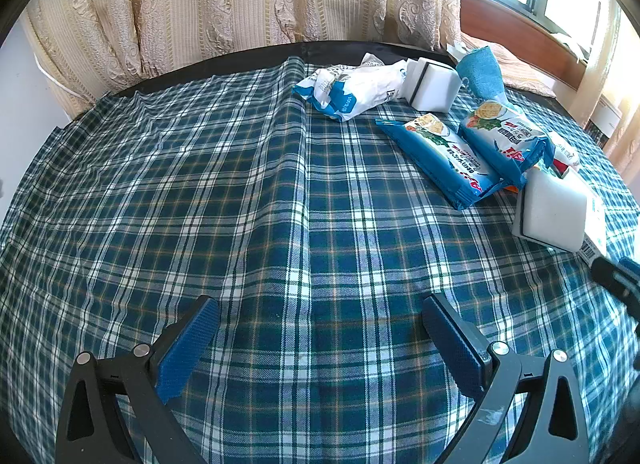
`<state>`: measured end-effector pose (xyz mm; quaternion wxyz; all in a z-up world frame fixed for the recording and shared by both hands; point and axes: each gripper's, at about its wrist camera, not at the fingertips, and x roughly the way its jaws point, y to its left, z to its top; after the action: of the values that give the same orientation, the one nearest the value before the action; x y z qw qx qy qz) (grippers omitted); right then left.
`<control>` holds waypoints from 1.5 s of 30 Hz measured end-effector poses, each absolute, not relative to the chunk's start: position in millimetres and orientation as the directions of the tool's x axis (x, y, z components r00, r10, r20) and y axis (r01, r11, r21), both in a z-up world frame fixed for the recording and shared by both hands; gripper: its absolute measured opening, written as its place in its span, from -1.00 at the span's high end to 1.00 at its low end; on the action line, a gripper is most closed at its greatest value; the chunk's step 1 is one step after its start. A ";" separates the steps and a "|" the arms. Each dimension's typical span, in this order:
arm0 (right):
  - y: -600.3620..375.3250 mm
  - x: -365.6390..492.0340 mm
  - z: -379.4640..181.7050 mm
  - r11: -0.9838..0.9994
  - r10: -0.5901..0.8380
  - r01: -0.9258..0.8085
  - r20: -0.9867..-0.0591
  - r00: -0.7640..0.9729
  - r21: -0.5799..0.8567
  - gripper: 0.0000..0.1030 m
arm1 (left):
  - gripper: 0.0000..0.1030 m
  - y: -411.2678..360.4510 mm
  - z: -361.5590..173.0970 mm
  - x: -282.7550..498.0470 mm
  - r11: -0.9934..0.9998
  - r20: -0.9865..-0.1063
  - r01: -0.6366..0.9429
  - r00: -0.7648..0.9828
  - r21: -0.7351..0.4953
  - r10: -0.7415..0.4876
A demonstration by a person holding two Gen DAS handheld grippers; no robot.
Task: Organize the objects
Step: 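Close the right gripper on the white printed medicine box, then lower the left gripper onto the white sponge block and close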
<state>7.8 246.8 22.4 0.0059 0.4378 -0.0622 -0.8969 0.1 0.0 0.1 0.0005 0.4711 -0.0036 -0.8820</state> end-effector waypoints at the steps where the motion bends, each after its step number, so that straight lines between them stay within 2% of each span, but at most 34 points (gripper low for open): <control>1: 249.2 6.5 23.8 -0.992 -0.059 -0.054 -0.783 -0.619 0.118 -0.88 | -1.00 0.0 0.1 0.1 -1.000 -0.831 -0.003 -0.556 0.007 -0.004; 13: 276.0 -47.4 17.1 -0.951 -0.035 -0.234 -0.821 -0.570 0.203 -0.88 | -1.00 0.0 0.1 0.1 -1.000 -0.831 -0.003 -0.556 0.007 -0.004; 20: 265.2 -66.2 13.0 -0.960 0.010 -0.237 -0.833 -0.553 0.146 -0.87 | -1.00 -0.2 0.0 0.0 -1.000 -0.832 -0.004 -0.554 0.005 -0.002; 25: 266.5 -67.2 10.8 -0.965 0.034 -0.236 -0.837 -0.546 0.115 -0.73 | -1.00 -3.4 -0.7 -2.7 -1.000 -0.835 -0.012 -0.550 -0.005 0.011; 33: 269.9 -45.5 14.6 -0.976 -0.004 -0.174 -0.819 -0.574 0.127 -0.37 | -1.00 -2.7 2.3 -4.3 -0.999 -0.831 -0.030 -0.556 -0.014 0.029; 45: 275.8 -13.7 17.2 -0.986 0.004 -0.136 -0.797 -0.604 0.098 -0.31 | -1.00 20.1 27.2 0.7 -0.997 -0.805 -0.083 -0.591 -0.001 0.050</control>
<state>-13.7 275.8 17.2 -0.0390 0.4430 -0.0745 -0.8926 0.7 20.1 27.2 -0.0373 0.4509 -0.0184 -0.8916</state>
